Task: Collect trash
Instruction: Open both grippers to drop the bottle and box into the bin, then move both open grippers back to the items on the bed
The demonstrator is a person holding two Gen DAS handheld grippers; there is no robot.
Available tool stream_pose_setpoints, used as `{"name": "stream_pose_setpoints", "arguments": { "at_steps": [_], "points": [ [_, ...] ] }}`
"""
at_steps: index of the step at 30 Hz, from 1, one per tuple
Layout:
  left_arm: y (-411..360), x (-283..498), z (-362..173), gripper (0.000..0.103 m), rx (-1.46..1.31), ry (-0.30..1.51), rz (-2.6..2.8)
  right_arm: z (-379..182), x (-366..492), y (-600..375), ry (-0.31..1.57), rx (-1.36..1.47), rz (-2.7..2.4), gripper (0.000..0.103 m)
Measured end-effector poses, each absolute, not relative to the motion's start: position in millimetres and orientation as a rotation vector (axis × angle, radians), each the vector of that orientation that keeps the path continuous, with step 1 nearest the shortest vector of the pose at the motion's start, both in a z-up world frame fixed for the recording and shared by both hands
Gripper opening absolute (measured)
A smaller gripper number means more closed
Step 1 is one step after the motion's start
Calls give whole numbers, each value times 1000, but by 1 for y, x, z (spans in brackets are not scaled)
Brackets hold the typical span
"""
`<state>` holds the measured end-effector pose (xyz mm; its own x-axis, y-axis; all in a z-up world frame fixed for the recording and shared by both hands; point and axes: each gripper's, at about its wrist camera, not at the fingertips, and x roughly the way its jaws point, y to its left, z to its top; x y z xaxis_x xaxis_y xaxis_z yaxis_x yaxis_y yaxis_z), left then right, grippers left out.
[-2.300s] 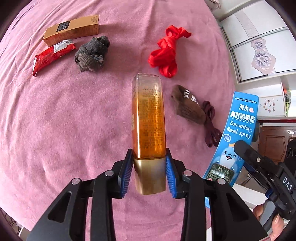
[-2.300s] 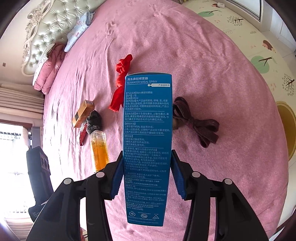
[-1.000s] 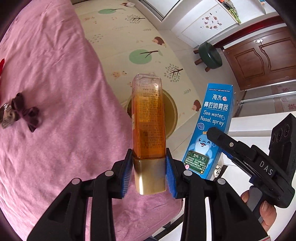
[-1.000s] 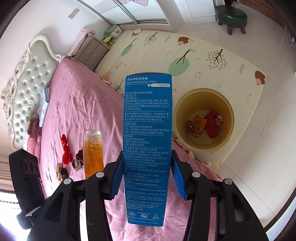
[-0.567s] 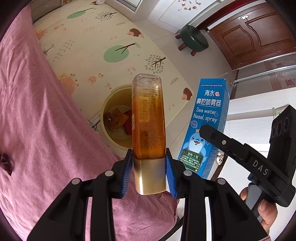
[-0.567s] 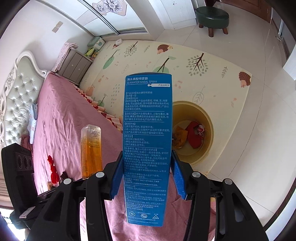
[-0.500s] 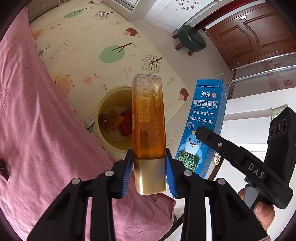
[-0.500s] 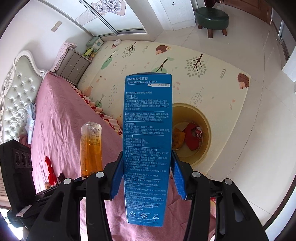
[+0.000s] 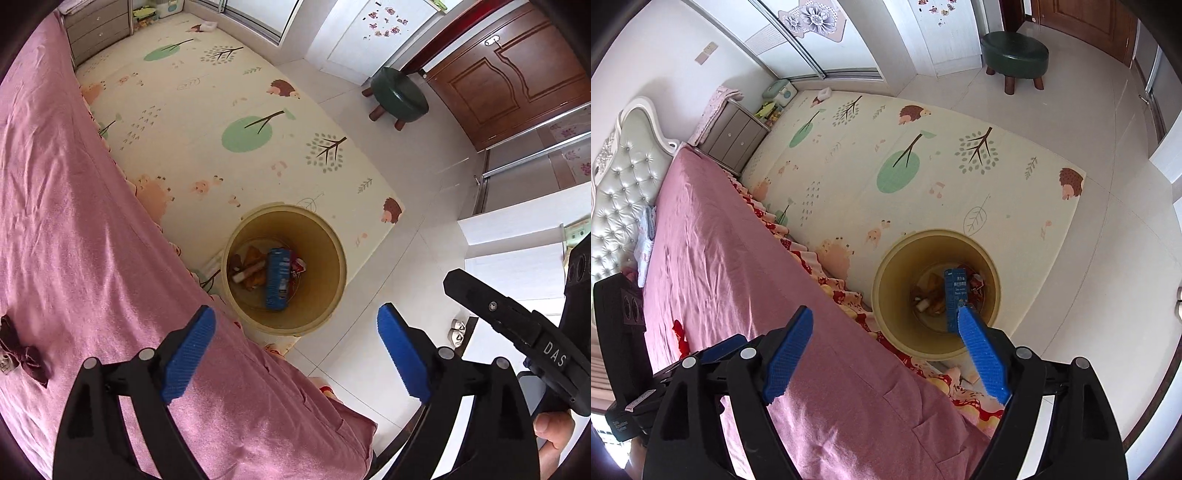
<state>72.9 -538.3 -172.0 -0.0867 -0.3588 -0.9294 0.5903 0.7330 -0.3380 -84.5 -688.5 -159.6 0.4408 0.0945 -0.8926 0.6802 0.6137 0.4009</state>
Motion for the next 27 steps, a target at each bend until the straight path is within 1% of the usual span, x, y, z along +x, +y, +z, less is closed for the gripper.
{"name": "stream_pose_setpoints", "arguments": {
  "at_steps": [8,12,18,22,27],
  "points": [
    [-494,84,-157,89,130,1434,-744,-142,-65,-647,1081,774,-356,78],
    [-464,89,-148,89,112,1445,-691,-132,-57,-624,1057,758,-305,80],
    [-401,92,-128,89,55,1419,-600,-115,-39,-579,1071,748,-196,88],
    [-351,92,-116,93,2,1390,-541,-108,-23,-542,1106,747,-110,88],
    [-287,88,-113,93,-76,1383,-459,-98,-2,-485,1140,683,15,89]
  ]
}}
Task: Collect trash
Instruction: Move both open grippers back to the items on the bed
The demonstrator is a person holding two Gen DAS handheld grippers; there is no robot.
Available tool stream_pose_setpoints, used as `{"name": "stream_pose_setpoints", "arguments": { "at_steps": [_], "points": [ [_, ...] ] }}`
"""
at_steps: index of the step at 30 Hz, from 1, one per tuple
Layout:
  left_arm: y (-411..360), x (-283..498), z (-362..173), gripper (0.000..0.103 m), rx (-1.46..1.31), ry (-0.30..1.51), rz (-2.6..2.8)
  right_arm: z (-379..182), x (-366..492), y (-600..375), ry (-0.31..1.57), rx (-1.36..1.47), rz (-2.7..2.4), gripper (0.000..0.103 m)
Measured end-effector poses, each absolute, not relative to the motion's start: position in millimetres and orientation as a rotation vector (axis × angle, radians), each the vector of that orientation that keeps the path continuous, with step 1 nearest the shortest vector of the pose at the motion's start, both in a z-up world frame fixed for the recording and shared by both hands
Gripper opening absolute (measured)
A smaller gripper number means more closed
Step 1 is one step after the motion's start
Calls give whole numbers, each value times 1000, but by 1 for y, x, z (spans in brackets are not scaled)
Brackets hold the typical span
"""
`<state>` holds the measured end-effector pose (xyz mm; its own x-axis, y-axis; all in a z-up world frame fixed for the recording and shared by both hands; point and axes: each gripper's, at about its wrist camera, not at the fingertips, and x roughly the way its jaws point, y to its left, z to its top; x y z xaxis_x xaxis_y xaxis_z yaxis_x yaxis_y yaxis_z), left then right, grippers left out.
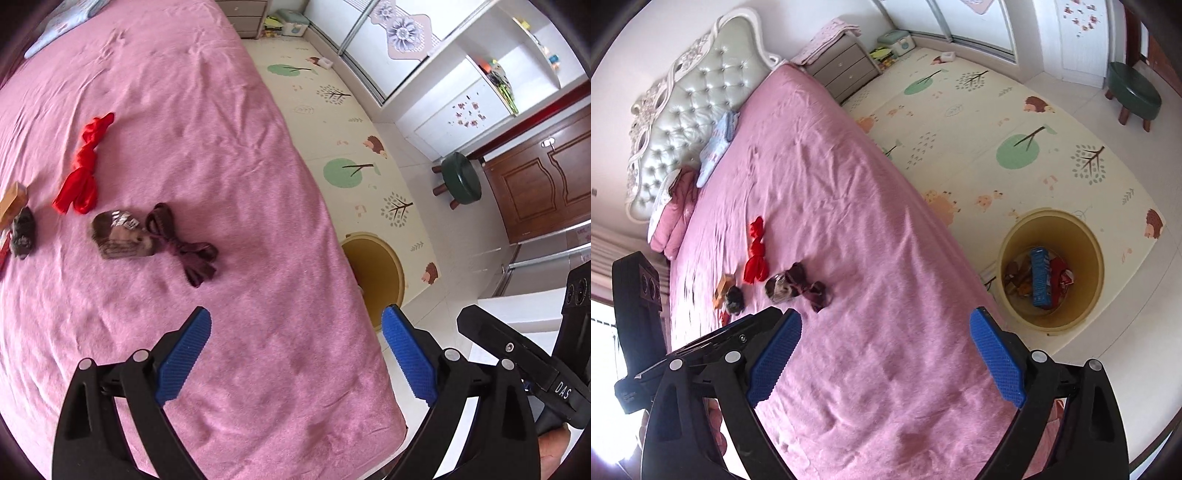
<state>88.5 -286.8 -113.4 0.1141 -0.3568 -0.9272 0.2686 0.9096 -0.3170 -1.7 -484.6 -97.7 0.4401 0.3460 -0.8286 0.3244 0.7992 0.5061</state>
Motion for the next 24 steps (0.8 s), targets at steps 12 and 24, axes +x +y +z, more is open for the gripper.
{"name": "stream_pose_setpoints", "arguments": {
  "at_steps": [12,24],
  "points": [
    [-157,82,-117,95,-210,1372,-241,-94,44,-381,1205,515,130,89],
    [-108,97,-154,96,-411,1416,-116,-114,86,-331,1265,351,233,82]
  ]
}}
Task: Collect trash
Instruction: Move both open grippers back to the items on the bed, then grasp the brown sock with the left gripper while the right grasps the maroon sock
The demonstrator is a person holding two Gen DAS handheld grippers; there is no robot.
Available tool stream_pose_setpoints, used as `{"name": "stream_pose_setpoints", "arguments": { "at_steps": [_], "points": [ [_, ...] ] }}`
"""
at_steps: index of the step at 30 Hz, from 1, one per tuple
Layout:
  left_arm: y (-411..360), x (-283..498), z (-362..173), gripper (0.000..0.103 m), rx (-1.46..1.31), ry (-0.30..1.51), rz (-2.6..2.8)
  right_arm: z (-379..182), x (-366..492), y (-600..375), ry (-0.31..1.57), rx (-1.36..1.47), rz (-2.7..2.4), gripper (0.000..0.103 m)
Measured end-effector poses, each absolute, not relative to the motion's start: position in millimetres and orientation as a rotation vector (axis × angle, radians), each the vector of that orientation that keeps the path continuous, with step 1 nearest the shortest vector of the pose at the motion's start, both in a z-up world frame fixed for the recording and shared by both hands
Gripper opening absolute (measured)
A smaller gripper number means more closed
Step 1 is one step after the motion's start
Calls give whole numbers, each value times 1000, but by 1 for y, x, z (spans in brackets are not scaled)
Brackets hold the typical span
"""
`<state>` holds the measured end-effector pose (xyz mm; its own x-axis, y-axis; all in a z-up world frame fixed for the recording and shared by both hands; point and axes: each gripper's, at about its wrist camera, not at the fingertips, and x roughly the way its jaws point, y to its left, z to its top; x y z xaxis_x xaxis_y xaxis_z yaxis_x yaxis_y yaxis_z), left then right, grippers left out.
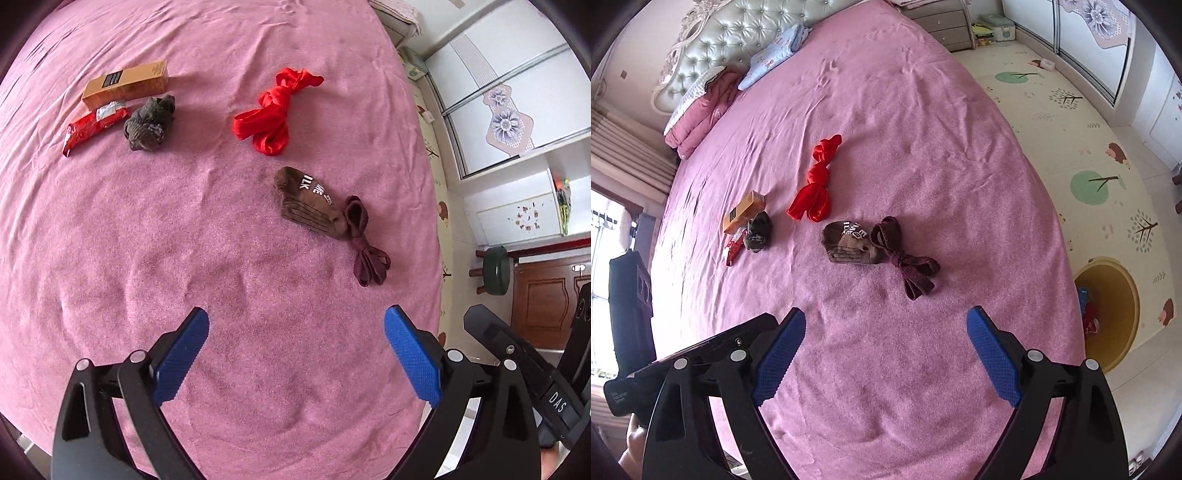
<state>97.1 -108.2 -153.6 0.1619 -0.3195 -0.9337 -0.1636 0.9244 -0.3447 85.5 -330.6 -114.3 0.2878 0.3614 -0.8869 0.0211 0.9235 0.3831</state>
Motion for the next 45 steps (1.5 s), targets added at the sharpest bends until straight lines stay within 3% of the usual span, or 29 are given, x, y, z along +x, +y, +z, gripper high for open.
{"name": "stream_pose_setpoints", "arguments": {
  "at_steps": [4,11,22,24,26,29,43,45],
  "points": [
    [-101,109,-174,96,-489,1449,-80,-134,104,-324,1293,306,252,78],
    [-102,132,-209,97,-569,1501,-58,-179,135,-311,1364,224,339,61],
    [-116,156,-255,98,-605,1576,-20,-237,162,-289,1434,105,390,51],
    [-118,159,-260,98,-611,1585,-12,-242,163,-290,1439,86,367,38],
    [-120,163,-264,99,-617,1593,-12,-242,164,-296,1436,128,369,35],
    [-123,173,-268,99,-610,1598,-3,-236,164,-311,1433,267,383,21],
    [-161,212,-289,98,-446,1672,199,-213,157,-345,1388,455,363,18],
    [-170,213,-287,91,-424,1653,214,-212,156,-345,1390,450,361,18]
  ]
}}
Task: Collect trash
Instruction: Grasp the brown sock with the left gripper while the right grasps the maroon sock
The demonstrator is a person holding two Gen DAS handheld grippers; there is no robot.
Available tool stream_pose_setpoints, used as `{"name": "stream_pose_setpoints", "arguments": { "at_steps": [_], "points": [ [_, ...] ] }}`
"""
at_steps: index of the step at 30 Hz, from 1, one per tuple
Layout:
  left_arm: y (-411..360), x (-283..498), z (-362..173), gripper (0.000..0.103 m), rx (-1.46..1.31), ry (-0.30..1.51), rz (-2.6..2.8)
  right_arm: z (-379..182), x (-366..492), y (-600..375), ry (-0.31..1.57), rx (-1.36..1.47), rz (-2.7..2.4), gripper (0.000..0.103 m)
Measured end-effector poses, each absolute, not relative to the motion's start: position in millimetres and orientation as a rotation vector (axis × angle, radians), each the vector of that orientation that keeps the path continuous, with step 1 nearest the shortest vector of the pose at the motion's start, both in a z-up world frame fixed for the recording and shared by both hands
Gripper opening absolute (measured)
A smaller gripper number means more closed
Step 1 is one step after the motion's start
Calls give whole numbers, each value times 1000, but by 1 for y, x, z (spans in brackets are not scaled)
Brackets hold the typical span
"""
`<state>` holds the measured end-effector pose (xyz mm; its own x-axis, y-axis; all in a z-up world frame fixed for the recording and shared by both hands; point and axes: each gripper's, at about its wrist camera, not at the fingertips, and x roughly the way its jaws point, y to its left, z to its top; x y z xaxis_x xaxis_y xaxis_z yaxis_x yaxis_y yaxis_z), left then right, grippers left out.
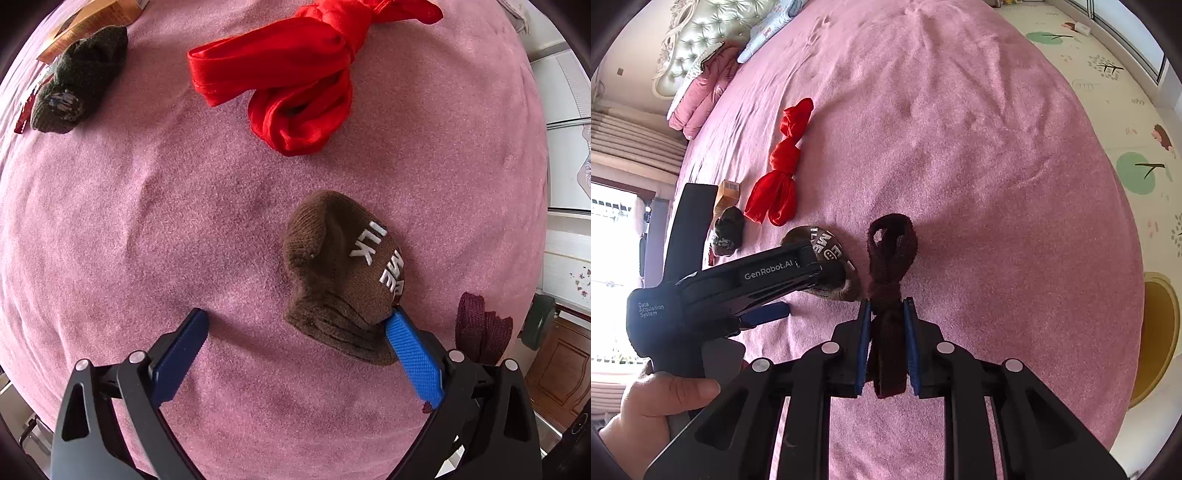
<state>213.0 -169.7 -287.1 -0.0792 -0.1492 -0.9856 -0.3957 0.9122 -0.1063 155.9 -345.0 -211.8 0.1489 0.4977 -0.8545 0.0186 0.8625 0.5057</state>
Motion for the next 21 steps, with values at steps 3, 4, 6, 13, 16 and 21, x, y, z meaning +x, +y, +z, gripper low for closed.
{"name": "stream_pose_setpoints", "arguments": {
  "at_steps": [3,4,6,13,16,21],
  "points": [
    [-171,208,-279,67,-419,1627,202,-210,156,-338,1385,446,368,17],
    [-174,206,-275,61,-429,1617,185,-208,155,-339,1382,446,372,17],
    [-172,204,-270,27,-471,1601,130,-204,153,-337,1379,449,375,17],
    [-161,186,-251,11,-572,1553,-24,-187,142,-331,1368,464,382,17],
    [-155,176,-241,10,-609,1526,-66,-178,134,-330,1358,470,382,17],
    [-151,152,-215,10,-589,1492,-133,-155,114,-329,1334,482,379,17]
  ]
}}
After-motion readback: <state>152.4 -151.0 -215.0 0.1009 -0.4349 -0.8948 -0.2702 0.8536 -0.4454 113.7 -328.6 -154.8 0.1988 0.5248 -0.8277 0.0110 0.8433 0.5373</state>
